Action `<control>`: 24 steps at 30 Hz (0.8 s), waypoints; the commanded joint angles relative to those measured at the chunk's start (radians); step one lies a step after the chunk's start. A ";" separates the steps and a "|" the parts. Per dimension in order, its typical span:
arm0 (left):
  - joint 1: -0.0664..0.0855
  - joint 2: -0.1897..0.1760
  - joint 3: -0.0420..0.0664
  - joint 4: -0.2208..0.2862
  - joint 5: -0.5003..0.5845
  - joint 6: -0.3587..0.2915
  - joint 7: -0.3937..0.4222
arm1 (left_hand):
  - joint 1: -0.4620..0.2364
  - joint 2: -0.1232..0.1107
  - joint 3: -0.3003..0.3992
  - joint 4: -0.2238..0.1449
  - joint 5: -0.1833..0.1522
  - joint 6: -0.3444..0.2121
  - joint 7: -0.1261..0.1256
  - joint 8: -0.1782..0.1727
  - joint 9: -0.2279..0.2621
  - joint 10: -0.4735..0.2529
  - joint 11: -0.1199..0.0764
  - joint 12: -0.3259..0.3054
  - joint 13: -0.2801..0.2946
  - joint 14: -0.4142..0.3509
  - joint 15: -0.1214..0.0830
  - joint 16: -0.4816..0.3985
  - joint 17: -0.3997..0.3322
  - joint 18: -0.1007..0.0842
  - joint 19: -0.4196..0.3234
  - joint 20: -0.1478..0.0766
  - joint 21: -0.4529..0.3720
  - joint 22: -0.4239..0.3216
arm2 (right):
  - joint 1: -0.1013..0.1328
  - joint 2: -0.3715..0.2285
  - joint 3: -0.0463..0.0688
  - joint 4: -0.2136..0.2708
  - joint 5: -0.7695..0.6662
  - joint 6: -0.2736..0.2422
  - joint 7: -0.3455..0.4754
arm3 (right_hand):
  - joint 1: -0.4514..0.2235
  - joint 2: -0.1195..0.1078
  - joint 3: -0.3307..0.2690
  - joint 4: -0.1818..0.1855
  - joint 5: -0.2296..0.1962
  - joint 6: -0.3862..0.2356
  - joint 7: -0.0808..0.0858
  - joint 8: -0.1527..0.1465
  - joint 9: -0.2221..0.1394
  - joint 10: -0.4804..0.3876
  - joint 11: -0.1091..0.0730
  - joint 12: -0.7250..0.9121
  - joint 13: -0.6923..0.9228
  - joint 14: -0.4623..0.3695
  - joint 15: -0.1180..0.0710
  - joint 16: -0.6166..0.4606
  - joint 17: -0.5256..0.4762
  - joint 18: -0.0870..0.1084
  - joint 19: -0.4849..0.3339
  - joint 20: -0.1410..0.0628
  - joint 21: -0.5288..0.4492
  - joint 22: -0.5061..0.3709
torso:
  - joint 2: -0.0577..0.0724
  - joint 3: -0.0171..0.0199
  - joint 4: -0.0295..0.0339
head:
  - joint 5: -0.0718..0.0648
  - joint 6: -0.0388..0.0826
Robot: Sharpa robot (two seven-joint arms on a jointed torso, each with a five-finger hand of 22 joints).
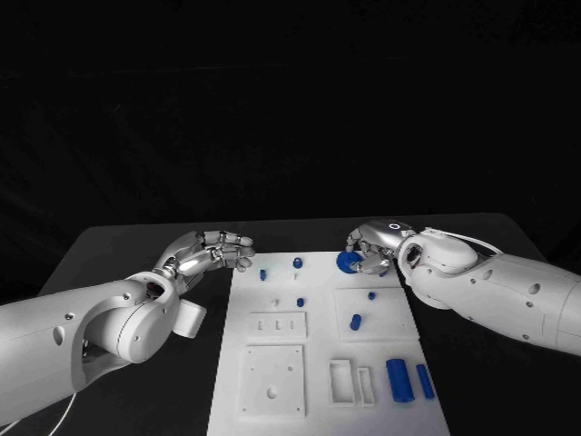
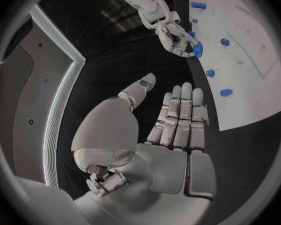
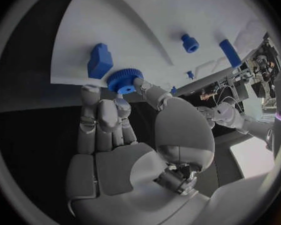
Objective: Assemble the parts on the task board
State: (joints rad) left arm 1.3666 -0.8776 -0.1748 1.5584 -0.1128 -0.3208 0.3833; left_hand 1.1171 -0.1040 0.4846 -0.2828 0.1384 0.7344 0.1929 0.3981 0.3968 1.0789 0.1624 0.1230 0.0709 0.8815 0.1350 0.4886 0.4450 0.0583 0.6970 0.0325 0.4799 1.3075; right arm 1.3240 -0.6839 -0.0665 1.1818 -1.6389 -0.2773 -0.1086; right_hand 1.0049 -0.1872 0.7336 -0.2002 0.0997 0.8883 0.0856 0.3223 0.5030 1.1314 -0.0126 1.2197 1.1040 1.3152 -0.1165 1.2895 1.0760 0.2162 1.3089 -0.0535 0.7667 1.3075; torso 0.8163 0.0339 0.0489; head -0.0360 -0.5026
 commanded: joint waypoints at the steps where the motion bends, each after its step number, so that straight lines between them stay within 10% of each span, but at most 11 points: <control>1: 0.001 -0.001 0.001 0.002 -0.005 0.012 0.009 | -0.005 0.005 0.004 -0.001 0.005 -0.009 0.007 0.002 -0.002 -0.006 0.000 -0.006 0.001 -0.005 0.000 -0.005 -0.001 0.013 -0.003 0.001 -0.004 0.010 | -0.006 -0.011 -0.003 0.031 -0.055 -0.071 -0.057 | -0.008 -0.007 -0.001 0.009 -0.009 0.132 0.009 -0.004 0.015 0.008 -0.004 0.004 0.002 0.002 -0.007 0.000 0.003 0.046 -0.002 -0.007 0.005 0.020 | 0.000 0.0002 -0.0006 | 0.001 0.002; 24: 0.001 -0.004 0.001 0.005 -0.005 0.008 0.009 | -0.004 0.005 0.005 -0.002 0.005 -0.009 0.007 0.003 -0.002 -0.005 0.000 -0.006 0.001 -0.004 0.000 -0.005 -0.001 0.014 -0.004 0.001 -0.004 0.011 | -0.004 0.000 0.001 0.196 -0.217 -0.170 -0.085 | 0.020 -0.060 0.037 0.068 -0.038 0.145 0.002 -0.002 0.028 0.045 -0.012 0.016 0.021 0.010 -0.015 0.004 0.019 0.046 0.007 -0.018 0.013 0.018 | 0.001 -0.0003 0.0021 | 0.004 0.013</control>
State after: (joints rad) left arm 1.3666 -0.8814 -0.1747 1.5608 -0.1128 -0.3212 0.3834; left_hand 1.1171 -0.1040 0.4846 -0.2828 0.1384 0.7344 0.1929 0.3981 0.3960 1.0789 0.1624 0.1230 0.0709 0.8815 0.1349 0.4886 0.4450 0.0532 0.6970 0.0325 0.4799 1.3081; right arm 1.3194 -0.6878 -0.0664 1.3733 -1.7995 -0.4166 -0.1745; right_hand 1.0240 -0.2399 0.7696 -0.1367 0.0656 0.9316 0.0635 0.3242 0.5295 1.1708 -0.0233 1.2314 1.1236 1.3256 -0.1260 1.2964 1.0957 0.2177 1.3146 -0.0665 0.7744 1.3074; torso 0.8167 0.0337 0.0496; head -0.0331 -0.4900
